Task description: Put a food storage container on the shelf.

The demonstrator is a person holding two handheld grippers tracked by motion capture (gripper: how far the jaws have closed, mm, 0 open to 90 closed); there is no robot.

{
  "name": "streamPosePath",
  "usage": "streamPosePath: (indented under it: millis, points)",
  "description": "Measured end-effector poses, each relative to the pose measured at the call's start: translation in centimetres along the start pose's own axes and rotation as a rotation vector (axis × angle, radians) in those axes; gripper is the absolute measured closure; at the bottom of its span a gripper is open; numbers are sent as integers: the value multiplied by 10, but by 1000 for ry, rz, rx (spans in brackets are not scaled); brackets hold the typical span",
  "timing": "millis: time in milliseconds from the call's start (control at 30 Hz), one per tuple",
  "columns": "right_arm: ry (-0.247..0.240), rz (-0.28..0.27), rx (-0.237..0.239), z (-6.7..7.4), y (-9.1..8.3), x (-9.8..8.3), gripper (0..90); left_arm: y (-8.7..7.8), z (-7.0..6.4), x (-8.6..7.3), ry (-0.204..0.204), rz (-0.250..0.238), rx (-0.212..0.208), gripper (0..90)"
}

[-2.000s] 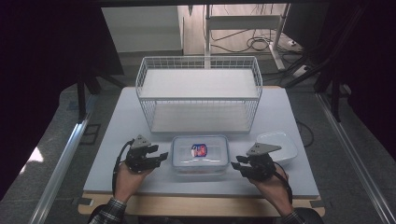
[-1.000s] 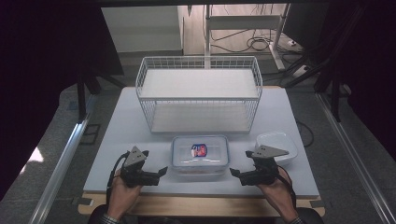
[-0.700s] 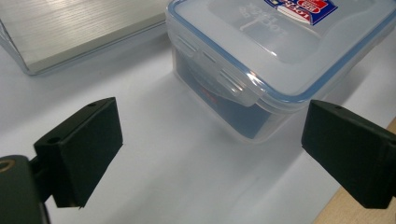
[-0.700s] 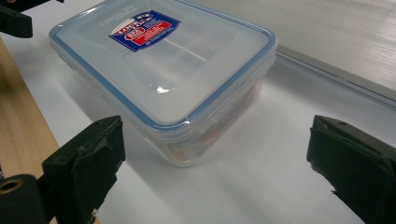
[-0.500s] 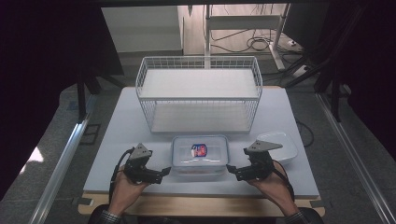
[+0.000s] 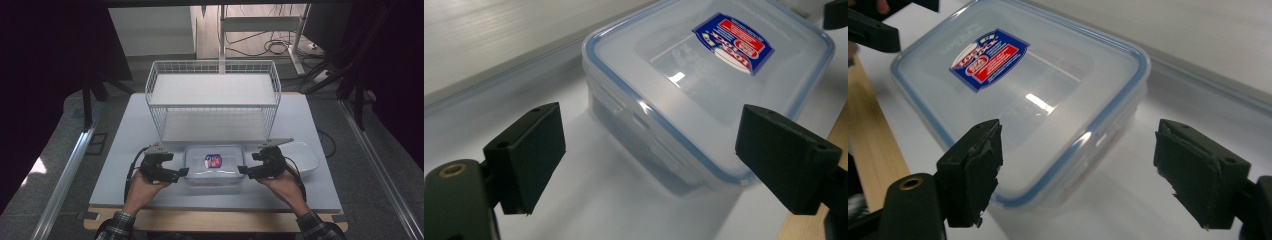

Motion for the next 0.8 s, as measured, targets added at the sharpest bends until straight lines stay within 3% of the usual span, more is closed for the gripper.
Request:
streamPosePath:
  millis: [133,300,433,633,800]
  points:
    - [58,33,49,-10,13,4,202,11,7,0,-37,29,-57,117]
    - [177,59,158,-21,24,2,194,22,13,0,-98,67,-189,100]
    - [216,82,221,-21,30,2,193,34,13,1,-145,104,-288,90]
    - [302,114,283,-25,36,0,179,37,18,-1,-229,138,-336,83]
    - [331,121,292,-27,31,0,278,27,20,-3,-257,133,-340,211]
Point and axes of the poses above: each handheld gripper's, and its own axes: y roughly forward along the jaws, x roughly out of its top, z roughly to its left, the point moved 2 cm from there along y, roughly forward along the jaws, and after that the axes turned 2 degrees about x, right-handed, at the moved point
